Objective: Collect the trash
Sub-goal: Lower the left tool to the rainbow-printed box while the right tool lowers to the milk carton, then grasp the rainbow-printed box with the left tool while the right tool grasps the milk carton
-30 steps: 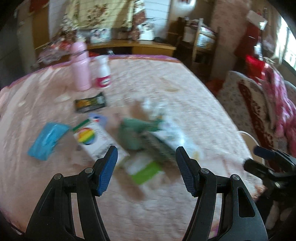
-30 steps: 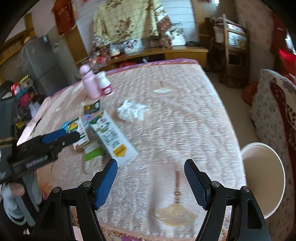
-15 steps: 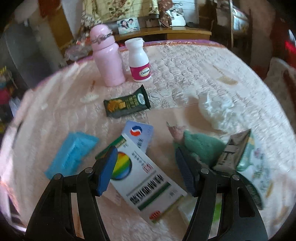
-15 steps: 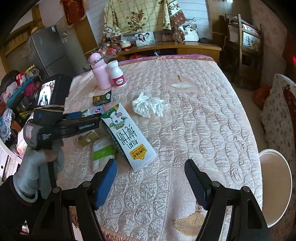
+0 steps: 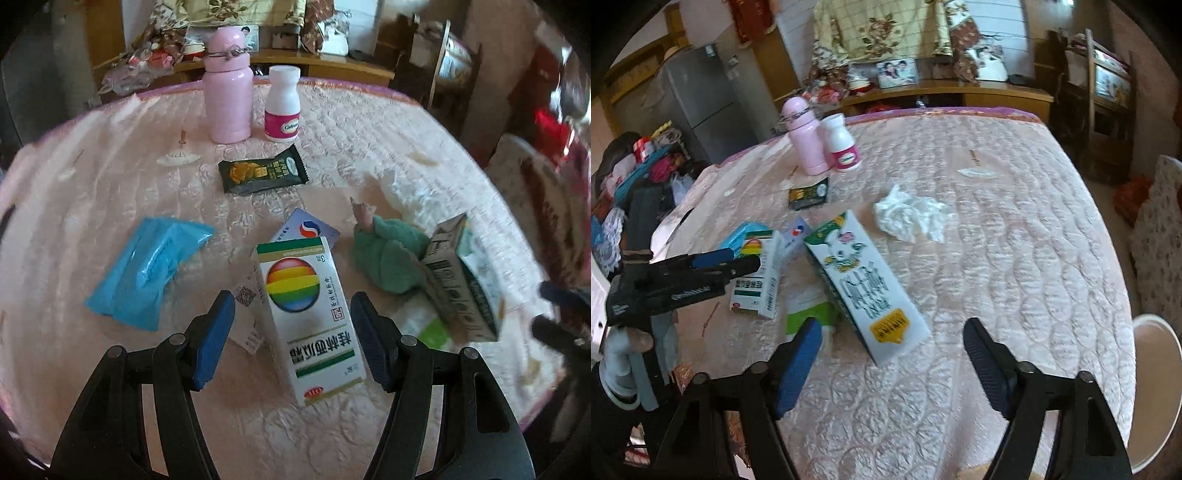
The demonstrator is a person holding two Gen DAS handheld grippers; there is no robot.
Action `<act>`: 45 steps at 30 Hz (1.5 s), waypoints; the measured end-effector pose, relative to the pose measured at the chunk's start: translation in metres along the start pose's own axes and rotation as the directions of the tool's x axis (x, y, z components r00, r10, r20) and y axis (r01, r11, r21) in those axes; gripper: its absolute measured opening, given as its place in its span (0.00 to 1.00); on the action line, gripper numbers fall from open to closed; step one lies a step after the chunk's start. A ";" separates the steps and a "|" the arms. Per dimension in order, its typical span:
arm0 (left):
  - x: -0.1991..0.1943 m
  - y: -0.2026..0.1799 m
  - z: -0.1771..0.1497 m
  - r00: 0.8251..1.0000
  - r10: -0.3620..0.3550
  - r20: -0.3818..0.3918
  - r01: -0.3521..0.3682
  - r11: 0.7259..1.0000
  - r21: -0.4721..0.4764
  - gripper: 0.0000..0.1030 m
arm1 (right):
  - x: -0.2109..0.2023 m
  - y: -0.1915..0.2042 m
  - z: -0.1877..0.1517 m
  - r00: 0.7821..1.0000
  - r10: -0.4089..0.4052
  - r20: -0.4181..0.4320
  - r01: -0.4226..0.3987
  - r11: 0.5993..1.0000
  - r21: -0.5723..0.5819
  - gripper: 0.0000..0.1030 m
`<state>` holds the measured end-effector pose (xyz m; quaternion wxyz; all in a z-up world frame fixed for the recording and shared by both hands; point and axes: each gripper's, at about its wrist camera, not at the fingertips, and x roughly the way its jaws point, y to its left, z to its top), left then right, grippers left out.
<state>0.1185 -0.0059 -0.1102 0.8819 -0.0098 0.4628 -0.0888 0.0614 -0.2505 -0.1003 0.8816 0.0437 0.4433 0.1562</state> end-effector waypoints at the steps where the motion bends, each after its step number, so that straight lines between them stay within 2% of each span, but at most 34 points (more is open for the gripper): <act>1: -0.001 -0.001 -0.001 1.000 -0.008 0.006 0.008 1.000 -0.006 0.62 | 0.002 0.002 0.001 1.000 -0.002 -0.002 0.002 1.000 -0.012 0.77; 7: 0.001 -0.010 -0.008 0.999 -0.033 0.007 0.033 0.999 -0.026 0.62 | 0.023 0.016 0.007 1.000 -0.024 -0.012 0.022 0.993 -0.118 0.77; 16: 0.024 -0.015 -0.008 1.000 0.030 0.002 -0.030 0.998 -0.051 0.62 | 0.056 0.021 0.022 0.999 -0.018 -0.042 0.010 0.983 -0.185 0.77; 18: 0.027 -0.014 -0.008 1.000 0.026 -0.002 -0.026 0.998 -0.064 0.62 | 0.063 0.020 0.022 0.999 -0.009 -0.049 0.000 0.984 -0.177 0.71; 19: 0.029 -0.013 -0.009 1.000 0.026 -0.006 -0.026 0.998 -0.066 0.61 | 0.066 0.019 0.022 0.998 0.008 -0.057 -0.017 0.986 -0.163 0.60; 21: 0.031 -0.013 -0.011 1.000 0.021 -0.010 -0.021 0.998 -0.055 0.59 | 0.070 0.017 0.020 0.997 0.029 -0.070 -0.038 0.990 -0.133 0.59; 22: 0.030 -0.013 -0.012 1.000 0.020 -0.004 -0.020 0.999 -0.046 0.53 | 0.069 0.016 0.019 0.998 0.029 -0.062 -0.037 0.991 -0.130 0.59; 26: 0.018 -0.008 -0.015 0.999 -0.042 -0.003 0.041 0.997 -0.061 0.53 | 0.050 0.014 0.016 0.998 0.060 -0.029 -0.063 0.993 -0.098 0.56; 31: -0.009 -0.012 -0.015 0.994 -0.102 0.036 0.105 0.992 -0.073 0.53 | 0.017 0.011 0.010 0.999 0.047 0.018 -0.046 0.996 -0.073 0.56; 45: -0.041 -0.093 -0.010 0.980 -0.187 0.073 0.183 0.981 0.062 0.53 | -0.041 -0.015 -0.014 0.996 -0.037 0.077 0.039 0.999 -0.028 0.56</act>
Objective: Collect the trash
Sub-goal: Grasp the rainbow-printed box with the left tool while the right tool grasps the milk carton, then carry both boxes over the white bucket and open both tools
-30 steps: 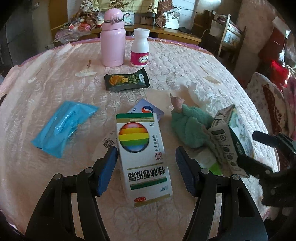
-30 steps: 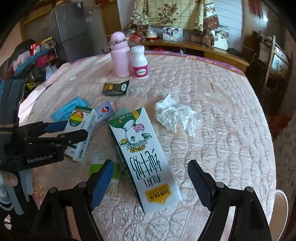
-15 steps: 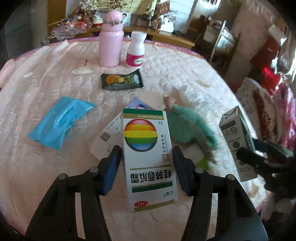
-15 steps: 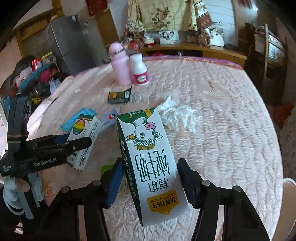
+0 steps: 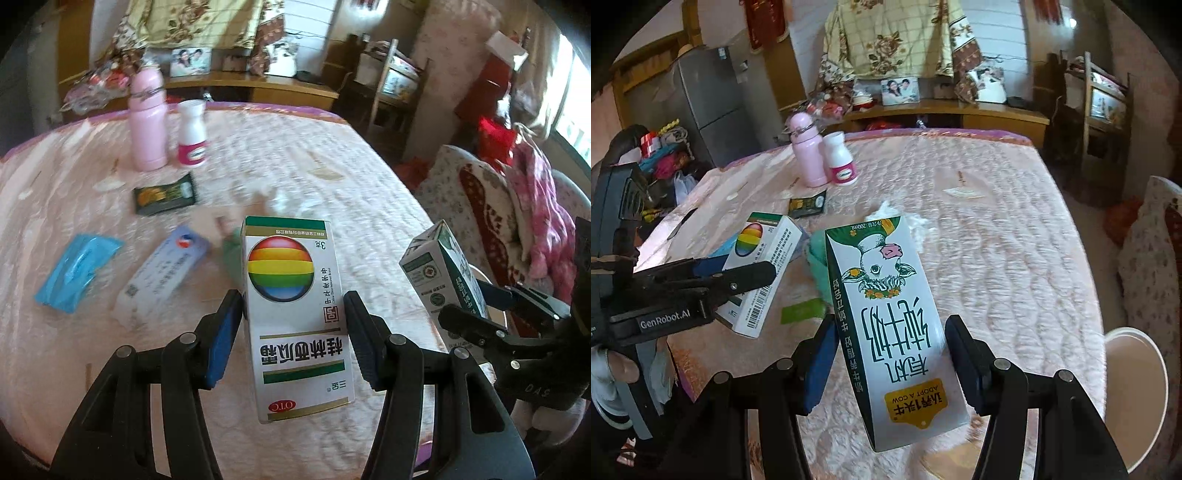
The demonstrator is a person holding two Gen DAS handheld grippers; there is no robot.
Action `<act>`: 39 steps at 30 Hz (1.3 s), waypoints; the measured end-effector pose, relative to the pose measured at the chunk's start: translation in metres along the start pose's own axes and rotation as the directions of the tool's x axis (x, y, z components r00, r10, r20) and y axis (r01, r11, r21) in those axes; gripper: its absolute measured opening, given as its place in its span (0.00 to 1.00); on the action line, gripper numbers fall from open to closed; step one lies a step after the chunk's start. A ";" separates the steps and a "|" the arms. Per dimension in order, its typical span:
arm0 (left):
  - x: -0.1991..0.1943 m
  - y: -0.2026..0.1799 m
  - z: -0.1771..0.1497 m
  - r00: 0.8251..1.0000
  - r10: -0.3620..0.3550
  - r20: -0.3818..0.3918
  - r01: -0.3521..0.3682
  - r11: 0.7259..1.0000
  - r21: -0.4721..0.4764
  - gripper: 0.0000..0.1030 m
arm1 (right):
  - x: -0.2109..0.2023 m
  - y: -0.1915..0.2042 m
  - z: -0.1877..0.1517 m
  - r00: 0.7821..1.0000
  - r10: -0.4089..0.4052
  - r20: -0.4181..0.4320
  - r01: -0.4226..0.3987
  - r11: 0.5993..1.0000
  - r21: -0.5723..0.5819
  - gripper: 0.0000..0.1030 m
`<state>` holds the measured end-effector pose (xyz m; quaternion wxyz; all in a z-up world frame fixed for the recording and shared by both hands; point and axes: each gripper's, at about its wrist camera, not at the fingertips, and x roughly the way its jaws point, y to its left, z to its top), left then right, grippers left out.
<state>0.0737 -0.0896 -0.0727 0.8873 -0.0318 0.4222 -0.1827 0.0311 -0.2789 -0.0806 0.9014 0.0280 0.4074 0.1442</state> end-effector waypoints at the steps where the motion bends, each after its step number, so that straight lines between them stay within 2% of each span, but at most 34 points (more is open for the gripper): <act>1: 0.001 -0.005 0.001 1.000 -0.005 -0.001 0.005 1.000 0.009 0.53 | -0.005 -0.004 -0.001 1.000 -0.009 0.006 0.009 1.000 0.005 0.56; 10: 0.011 -0.068 0.012 0.998 -0.069 -0.009 0.069 0.993 0.098 0.53 | -0.049 -0.048 -0.009 0.994 -0.096 0.045 0.093 0.994 0.064 0.56; 22: 0.036 -0.159 0.024 0.980 -0.188 -0.070 0.198 0.962 0.190 0.53 | -0.092 -0.134 -0.032 0.974 -0.226 0.022 0.219 0.959 0.178 0.56; 33: 0.084 -0.249 0.015 0.953 -0.253 -0.165 0.289 0.923 0.254 0.53 | -0.109 -0.213 -0.083 0.948 -0.315 -0.049 0.314 0.895 0.318 0.55; 39: 0.109 -0.283 0.009 0.941 -0.266 -0.207 0.317 0.909 0.271 0.53 | -0.111 -0.244 -0.100 0.932 -0.353 -0.081 0.357 0.857 0.372 0.54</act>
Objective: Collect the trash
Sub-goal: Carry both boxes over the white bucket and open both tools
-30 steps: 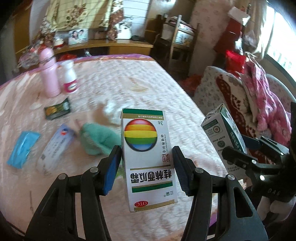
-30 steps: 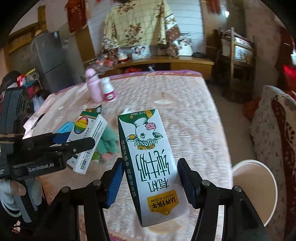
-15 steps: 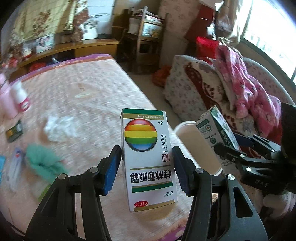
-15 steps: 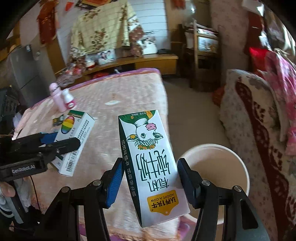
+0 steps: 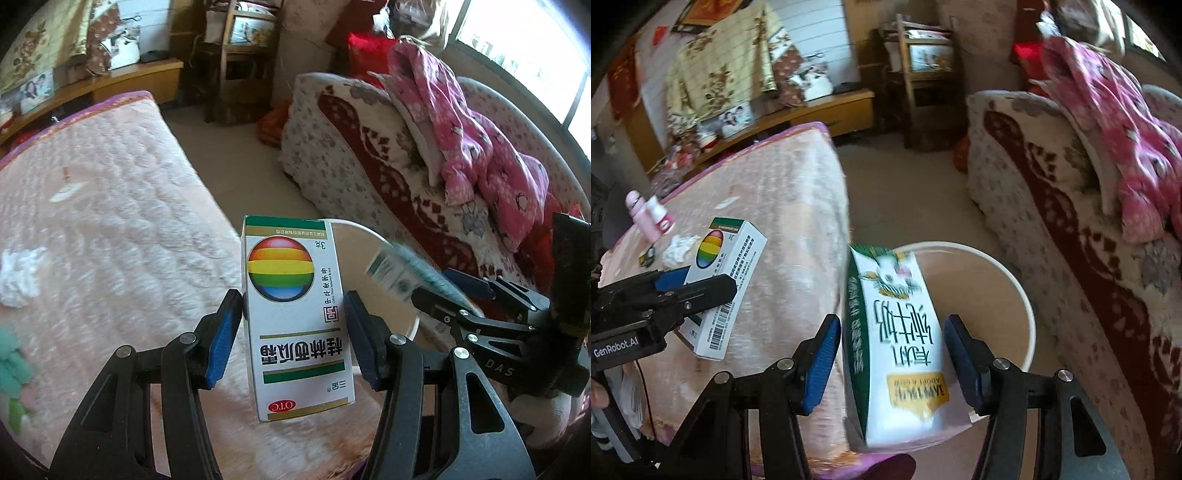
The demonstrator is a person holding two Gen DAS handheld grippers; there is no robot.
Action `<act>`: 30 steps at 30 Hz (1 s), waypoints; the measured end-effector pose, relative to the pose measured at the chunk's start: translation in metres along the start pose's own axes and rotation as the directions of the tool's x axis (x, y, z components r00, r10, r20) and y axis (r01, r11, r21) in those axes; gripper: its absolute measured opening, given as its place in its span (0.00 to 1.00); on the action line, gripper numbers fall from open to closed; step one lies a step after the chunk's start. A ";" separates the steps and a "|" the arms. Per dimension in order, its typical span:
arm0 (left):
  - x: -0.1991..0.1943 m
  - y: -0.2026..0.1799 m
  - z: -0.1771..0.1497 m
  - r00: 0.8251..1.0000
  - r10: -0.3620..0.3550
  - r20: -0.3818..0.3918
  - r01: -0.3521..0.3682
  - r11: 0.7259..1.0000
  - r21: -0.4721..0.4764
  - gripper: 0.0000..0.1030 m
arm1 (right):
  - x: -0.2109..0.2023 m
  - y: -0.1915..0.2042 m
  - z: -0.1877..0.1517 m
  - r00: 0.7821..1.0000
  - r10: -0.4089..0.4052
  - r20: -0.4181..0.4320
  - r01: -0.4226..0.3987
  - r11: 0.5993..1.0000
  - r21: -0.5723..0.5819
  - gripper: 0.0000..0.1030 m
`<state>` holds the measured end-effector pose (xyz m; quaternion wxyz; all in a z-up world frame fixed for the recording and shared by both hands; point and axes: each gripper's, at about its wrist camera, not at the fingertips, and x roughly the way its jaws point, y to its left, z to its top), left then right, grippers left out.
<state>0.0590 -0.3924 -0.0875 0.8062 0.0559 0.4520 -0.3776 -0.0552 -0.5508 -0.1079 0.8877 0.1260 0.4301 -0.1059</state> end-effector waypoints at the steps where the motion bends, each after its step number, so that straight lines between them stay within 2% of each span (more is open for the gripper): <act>1: 0.004 -0.003 0.001 1.000 -0.004 -0.005 0.004 1.000 0.001 0.53 | 0.003 -0.004 0.000 1.000 0.000 -0.004 0.001 1.000 0.011 0.54; 12: 0.036 -0.022 0.006 0.999 -0.024 -0.033 0.024 1.000 0.013 0.53 | 0.026 -0.032 -0.010 0.998 -0.032 -0.048 0.035 0.997 0.075 0.54; 19: 0.044 -0.026 0.006 0.997 -0.074 -0.039 0.074 0.997 0.008 0.54 | 0.021 -0.034 -0.014 0.997 -0.042 -0.057 0.047 0.996 0.077 0.55; 24: 0.049 -0.024 0.006 0.992 -0.103 -0.070 0.102 0.995 -0.017 0.55 | 0.012 -0.036 -0.016 0.998 -0.042 -0.051 0.046 0.996 0.073 0.64; 26: 0.048 -0.025 0.006 0.992 -0.110 -0.067 0.109 0.994 -0.018 0.60 | 0.008 -0.036 -0.016 0.998 -0.048 -0.044 0.051 0.996 0.071 0.64; 30: 0.046 -0.028 0.004 0.989 -0.133 -0.067 0.132 0.991 -0.016 0.62 | 0.001 -0.040 -0.018 0.998 -0.060 -0.034 0.062 0.994 0.087 0.64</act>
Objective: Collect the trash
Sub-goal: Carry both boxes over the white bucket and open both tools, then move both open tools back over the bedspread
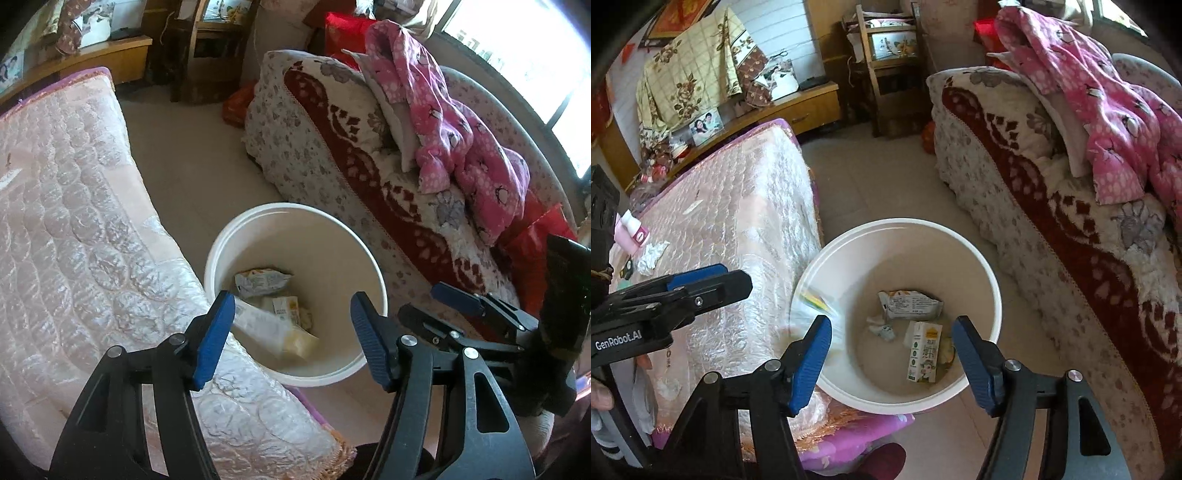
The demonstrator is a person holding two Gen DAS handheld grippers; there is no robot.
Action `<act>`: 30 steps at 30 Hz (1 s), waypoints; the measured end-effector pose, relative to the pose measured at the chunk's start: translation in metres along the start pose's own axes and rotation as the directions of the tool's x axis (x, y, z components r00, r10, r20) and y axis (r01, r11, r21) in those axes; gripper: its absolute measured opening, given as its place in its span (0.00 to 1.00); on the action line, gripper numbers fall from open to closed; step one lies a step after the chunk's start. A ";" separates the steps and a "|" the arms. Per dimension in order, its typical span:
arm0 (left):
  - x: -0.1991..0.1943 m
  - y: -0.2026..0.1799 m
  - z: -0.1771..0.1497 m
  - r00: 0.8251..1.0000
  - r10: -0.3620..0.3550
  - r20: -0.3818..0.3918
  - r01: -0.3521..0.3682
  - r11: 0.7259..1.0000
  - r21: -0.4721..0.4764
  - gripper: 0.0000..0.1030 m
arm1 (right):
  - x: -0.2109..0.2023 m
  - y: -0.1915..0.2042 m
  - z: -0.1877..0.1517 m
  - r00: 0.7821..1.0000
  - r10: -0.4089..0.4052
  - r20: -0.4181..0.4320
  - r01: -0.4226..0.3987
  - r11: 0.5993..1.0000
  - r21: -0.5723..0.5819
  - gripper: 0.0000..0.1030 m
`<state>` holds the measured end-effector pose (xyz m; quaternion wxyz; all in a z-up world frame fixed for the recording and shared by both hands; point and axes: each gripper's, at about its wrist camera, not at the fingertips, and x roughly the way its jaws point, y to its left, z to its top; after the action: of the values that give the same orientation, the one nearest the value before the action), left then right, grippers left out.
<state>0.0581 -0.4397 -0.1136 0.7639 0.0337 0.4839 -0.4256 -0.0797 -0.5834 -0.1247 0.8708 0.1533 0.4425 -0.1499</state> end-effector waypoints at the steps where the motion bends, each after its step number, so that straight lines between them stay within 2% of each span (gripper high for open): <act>1: -0.002 -0.001 -0.001 1.000 0.011 0.004 -0.011 1.000 0.009 0.62 | -0.001 -0.002 0.000 1.000 0.000 0.000 0.000 1.000 0.005 0.64; 4: -0.010 0.000 -0.005 0.999 0.033 0.020 -0.033 0.999 0.023 0.62 | -0.004 -0.004 -0.002 1.000 0.001 0.003 -0.001 1.000 0.012 0.64; 6: -0.017 0.004 -0.009 0.997 0.072 0.030 -0.072 0.997 0.027 0.62 | -0.005 -0.001 -0.003 1.000 0.001 0.001 -0.001 1.000 0.006 0.64; 9: -0.032 0.012 -0.017 0.986 0.151 0.073 -0.154 0.987 0.042 0.62 | -0.008 0.007 -0.002 1.000 0.007 0.009 -0.007 1.000 -0.003 0.64; 14: -0.054 0.028 -0.028 0.971 0.209 0.117 -0.214 0.976 0.034 0.62 | -0.016 0.029 0.003 0.999 0.034 0.033 -0.033 0.999 -0.026 0.64; 17: -0.068 0.035 -0.033 0.957 0.251 0.149 -0.257 0.966 0.026 0.62 | -0.024 0.049 0.005 0.997 0.049 0.052 -0.046 0.998 -0.051 0.65; 22: -0.095 0.050 -0.043 0.940 0.284 0.189 -0.290 0.957 0.005 0.62 | -0.033 0.081 0.008 0.993 0.083 0.078 -0.076 0.993 -0.085 0.69; 30: -0.134 0.082 -0.063 0.910 0.349 0.224 -0.348 0.936 -0.046 0.62 | -0.038 0.149 0.009 0.985 0.158 0.076 -0.143 0.975 -0.170 0.69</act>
<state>0.0473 -0.2759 -0.0738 0.8782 0.0684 0.3799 -0.2826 -0.0356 -0.4475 -0.0682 0.9081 0.1078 0.4012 -0.0532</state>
